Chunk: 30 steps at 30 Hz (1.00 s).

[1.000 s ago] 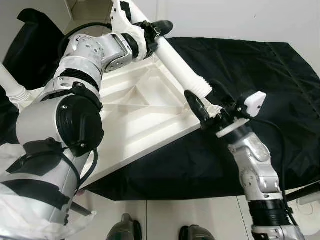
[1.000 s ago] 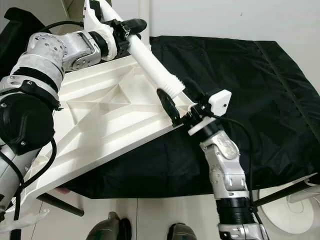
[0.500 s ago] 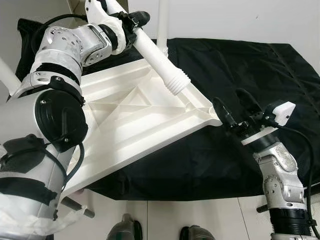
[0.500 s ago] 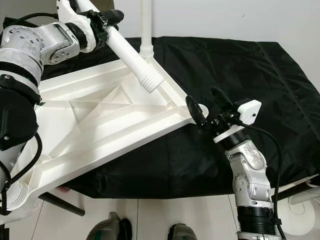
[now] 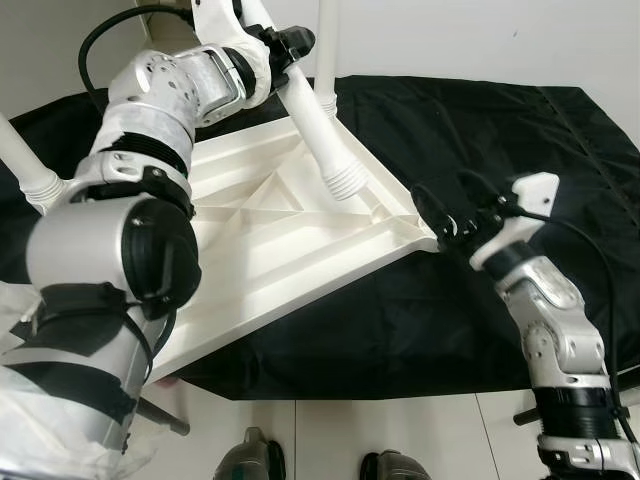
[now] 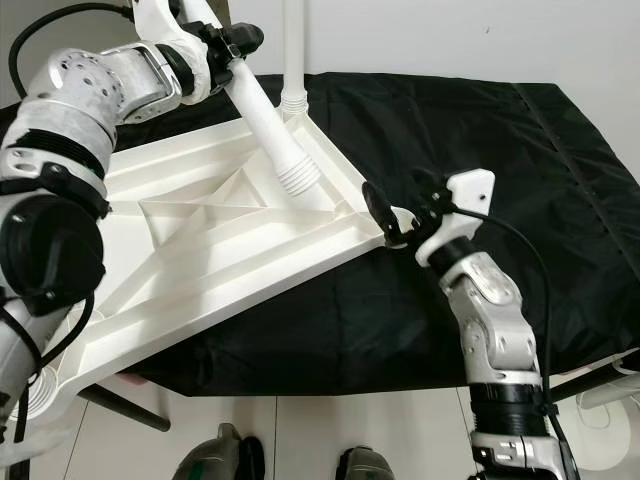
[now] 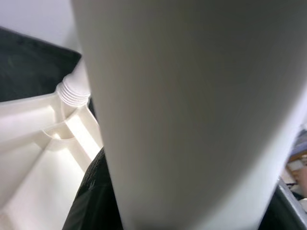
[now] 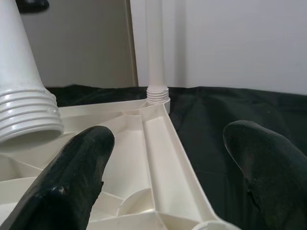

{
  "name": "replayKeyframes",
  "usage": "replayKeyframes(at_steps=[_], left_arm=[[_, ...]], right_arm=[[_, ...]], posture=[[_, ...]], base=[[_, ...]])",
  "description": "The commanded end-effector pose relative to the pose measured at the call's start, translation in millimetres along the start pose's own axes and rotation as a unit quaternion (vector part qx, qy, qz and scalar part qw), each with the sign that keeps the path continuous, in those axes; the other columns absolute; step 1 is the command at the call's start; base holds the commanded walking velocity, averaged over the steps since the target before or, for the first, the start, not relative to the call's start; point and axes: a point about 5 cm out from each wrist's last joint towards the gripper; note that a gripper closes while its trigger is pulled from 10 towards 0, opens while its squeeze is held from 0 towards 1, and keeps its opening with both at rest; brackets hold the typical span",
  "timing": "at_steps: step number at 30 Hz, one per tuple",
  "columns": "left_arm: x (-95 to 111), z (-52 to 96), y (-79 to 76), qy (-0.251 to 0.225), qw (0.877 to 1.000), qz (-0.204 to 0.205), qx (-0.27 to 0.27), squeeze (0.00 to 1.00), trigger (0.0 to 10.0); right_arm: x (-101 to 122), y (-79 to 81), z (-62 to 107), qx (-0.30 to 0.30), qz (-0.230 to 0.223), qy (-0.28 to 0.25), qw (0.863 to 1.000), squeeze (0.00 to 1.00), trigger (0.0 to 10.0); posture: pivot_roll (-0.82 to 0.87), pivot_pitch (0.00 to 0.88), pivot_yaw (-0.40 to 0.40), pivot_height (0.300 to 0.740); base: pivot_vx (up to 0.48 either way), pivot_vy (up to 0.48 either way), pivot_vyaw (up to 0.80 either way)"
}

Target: Building children table

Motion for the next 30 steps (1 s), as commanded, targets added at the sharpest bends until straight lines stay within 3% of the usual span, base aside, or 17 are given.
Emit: replayKeyframes(at_steps=[1,6,11,13,17,20,22,24,27,30], left_arm=[[3,0.0,-9.2,-0.022,0.998,-0.041,-0.042,0.0,10.0],[4,1.6,-12.2,-0.048,0.995,-0.078,-0.042,0.0,10.0],[5,5.9,-14.3,-0.104,0.985,-0.13,-0.037,0.0,10.0],[1,8.7,-12.4,-0.137,0.976,-0.165,-0.021,0.0,10.0],[-12,13.4,-7.4,-0.169,0.967,-0.192,0.003,0.0,10.0],[-33,20.8,-6.7,-0.194,0.95,-0.244,0.016,0.0,10.0],[-37,22.4,-7.5,-0.198,0.946,-0.257,0.016,0.0,10.0],[-48,28.1,-12.6,-0.214,0.932,-0.293,0.002,0.0,10.0],[-54,31.0,-16.0,-0.22,0.928,-0.302,-0.008,0.0,10.0],[-69,36.3,-26.2,-0.228,0.92,-0.319,-0.031,0.0,10.0]], right_arm=[[-2,5.1,-6.3,-0.009,0.023,0.023,0.999,0.0,10.0],[2,7.2,-16.5,-0.043,0.069,0.04,0.996,0.0,10.0],[5,10.6,-26.9,-0.075,0.069,0.037,0.994,0.0,10.0],[9,11.1,-30.7,-0.111,0.053,0.002,0.992,0.0,10.0],[12,19.1,-30.8,-0.14,0.08,-0.044,0.986,0.0,10.0],[5,35.3,-25.4,-0.122,0.059,-0.072,0.988,0.0,10.0],[4,37.7,-24.4,-0.119,0.055,-0.073,0.989,0.0,10.0],[-5,45.4,-21.9,-0.094,0.065,-0.059,0.992,0.0,10.0],[-10,48.3,-20.9,-0.083,0.073,-0.047,0.993,0.0,10.0],[-19,62.1,-21.1,-0.028,0.076,-0.032,0.996,0.0,10.0]], posture=[[-0.07,0.033,0.042,0.74],[-0.08,0.03,0.047,0.74],[-0.08,0.025,0.056,0.74],[-0.08,0.025,0.056,0.74],[-0.09,0.009,0.057,0.74],[-0.09,0.007,0.055,0.74],[-0.09,0.007,0.055,0.74],[-0.09,0.003,0.055,0.74],[-0.09,0.005,0.051,0.74],[-0.09,0.009,0.049,0.74]], base=[[0.0,0.0,0.0],[0.0,0.0,0.0],[0.0,0.0,0.0],[0.0,0.0,0.0],[0.0,0.0,0.0],[0.0,0.0,0.0],[0.0,0.0,0.0],[0.0,0.0,0.0],[0.0,0.0,0.0],[0.0,0.0,0.0]])
Point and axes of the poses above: a point about 5 cm out from each wrist's last joint towards the gripper, its own z axis pointing back from the gripper into the wrist, its own x axis along the axis of the wrist's last joint, y = z × x, and after that the axes turned 3 degrees about z, right-handed
